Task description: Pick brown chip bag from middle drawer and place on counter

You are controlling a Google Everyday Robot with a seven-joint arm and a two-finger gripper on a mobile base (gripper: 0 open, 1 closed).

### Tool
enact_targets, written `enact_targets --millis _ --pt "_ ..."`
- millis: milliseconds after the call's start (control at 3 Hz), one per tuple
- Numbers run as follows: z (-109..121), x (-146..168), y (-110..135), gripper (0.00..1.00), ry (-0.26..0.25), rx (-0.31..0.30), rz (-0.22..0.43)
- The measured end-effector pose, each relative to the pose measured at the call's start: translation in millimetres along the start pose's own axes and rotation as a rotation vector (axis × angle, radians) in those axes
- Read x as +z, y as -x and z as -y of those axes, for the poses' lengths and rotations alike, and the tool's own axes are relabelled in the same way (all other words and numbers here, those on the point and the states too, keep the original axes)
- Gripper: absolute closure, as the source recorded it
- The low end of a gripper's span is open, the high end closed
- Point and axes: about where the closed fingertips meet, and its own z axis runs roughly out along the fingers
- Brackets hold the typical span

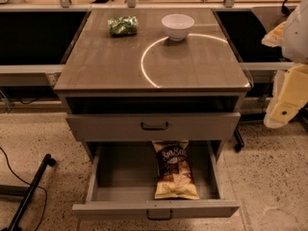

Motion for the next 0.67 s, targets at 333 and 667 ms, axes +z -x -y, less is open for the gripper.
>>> enact_targets --millis 333,667 --pt "0 0 0 0.00 0.000 0.000 0.000" --pt "-13 34 2 0.00 0.079 0.045 0.032"
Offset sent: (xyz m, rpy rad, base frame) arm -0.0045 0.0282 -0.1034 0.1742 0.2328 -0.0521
